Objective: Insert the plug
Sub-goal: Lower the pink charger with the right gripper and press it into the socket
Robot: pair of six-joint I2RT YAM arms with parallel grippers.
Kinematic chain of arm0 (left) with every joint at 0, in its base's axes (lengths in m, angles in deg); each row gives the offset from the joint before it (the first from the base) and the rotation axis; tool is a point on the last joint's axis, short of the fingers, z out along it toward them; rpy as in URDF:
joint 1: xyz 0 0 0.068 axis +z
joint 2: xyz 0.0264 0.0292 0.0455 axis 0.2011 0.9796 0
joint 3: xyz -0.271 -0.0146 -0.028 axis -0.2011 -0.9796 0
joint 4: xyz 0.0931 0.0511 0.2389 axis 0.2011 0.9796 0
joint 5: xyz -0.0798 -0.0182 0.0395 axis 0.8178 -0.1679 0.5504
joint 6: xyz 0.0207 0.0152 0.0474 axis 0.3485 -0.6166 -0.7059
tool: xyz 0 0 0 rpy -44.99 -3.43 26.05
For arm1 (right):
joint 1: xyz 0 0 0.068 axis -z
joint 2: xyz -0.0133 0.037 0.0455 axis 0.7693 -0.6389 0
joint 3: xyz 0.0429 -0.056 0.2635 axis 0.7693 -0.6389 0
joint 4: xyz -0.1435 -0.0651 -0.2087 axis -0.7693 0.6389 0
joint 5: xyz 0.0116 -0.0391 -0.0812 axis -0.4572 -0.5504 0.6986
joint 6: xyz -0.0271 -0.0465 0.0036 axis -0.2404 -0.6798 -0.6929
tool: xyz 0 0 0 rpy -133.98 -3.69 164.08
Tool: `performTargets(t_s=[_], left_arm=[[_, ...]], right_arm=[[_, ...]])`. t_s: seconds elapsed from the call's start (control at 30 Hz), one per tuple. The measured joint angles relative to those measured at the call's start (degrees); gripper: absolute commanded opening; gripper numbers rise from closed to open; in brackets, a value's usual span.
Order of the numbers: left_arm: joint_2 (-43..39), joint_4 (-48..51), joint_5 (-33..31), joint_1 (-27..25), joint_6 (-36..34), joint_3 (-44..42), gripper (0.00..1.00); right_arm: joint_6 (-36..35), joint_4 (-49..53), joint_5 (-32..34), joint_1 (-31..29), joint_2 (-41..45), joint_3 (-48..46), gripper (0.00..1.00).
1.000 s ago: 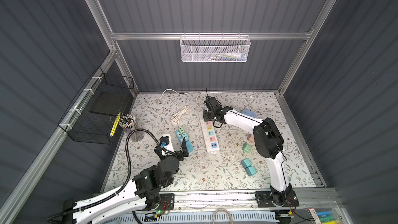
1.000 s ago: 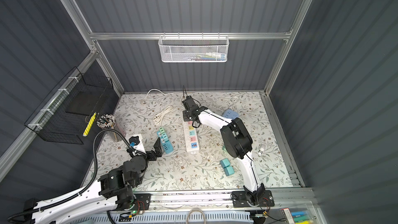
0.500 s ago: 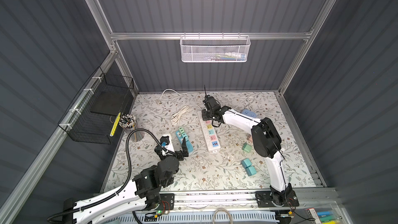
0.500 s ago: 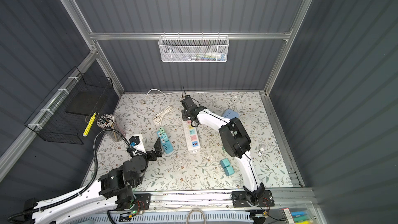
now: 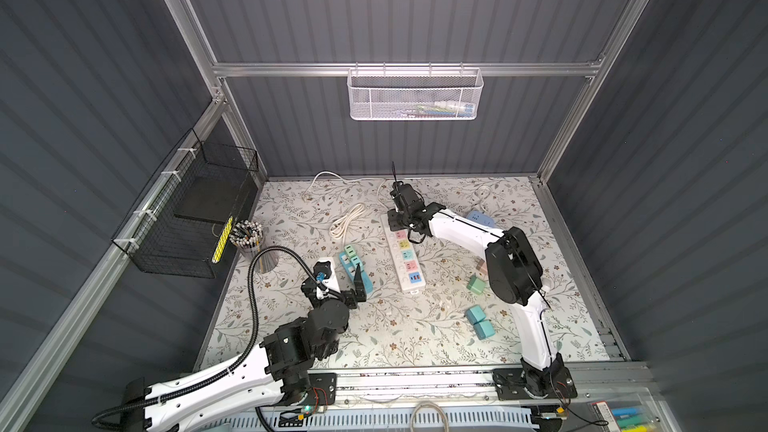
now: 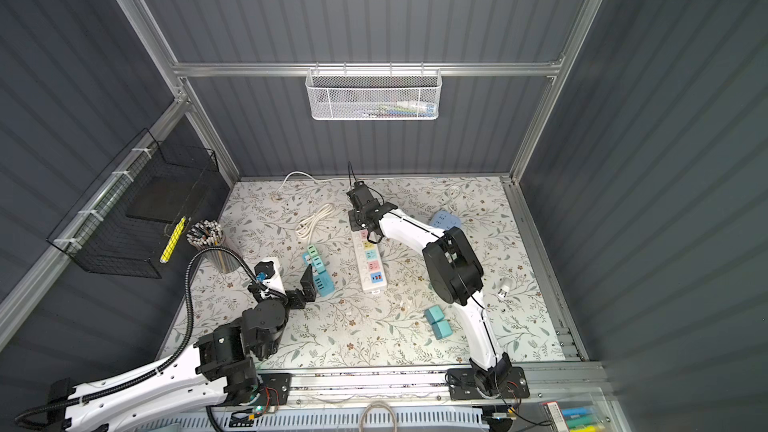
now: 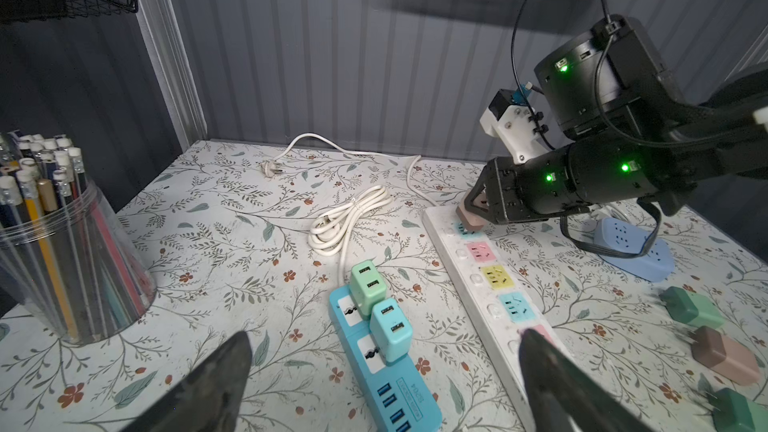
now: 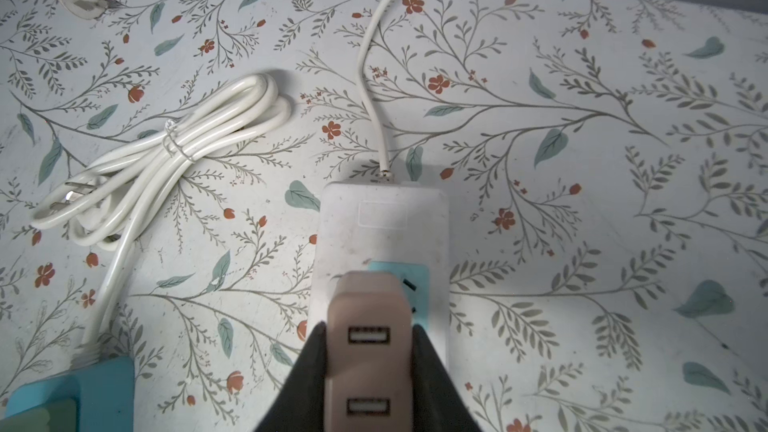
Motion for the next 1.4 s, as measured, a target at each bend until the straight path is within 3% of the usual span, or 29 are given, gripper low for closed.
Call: performTargets(t_s=[0.3,0.73,1.4], left_arm=[[0.28,0.00,0.00,0.11,0.00,0.00,1.00],[0.22,0.13,0.00,0.37,0.00,0.00,1.00],[0.33,0.46,0.70,0.74,0.02,0.15,1.00]], right_arm=[[-1.68,0.81,1.14,0.28,-2.91,3.54,0.24],[-1.62,-0.59,1.33,0.39,-2.62,1.42,0.24],[-0.28,9.18,-1.53,1.84,-1.99,6.56,0.25]])
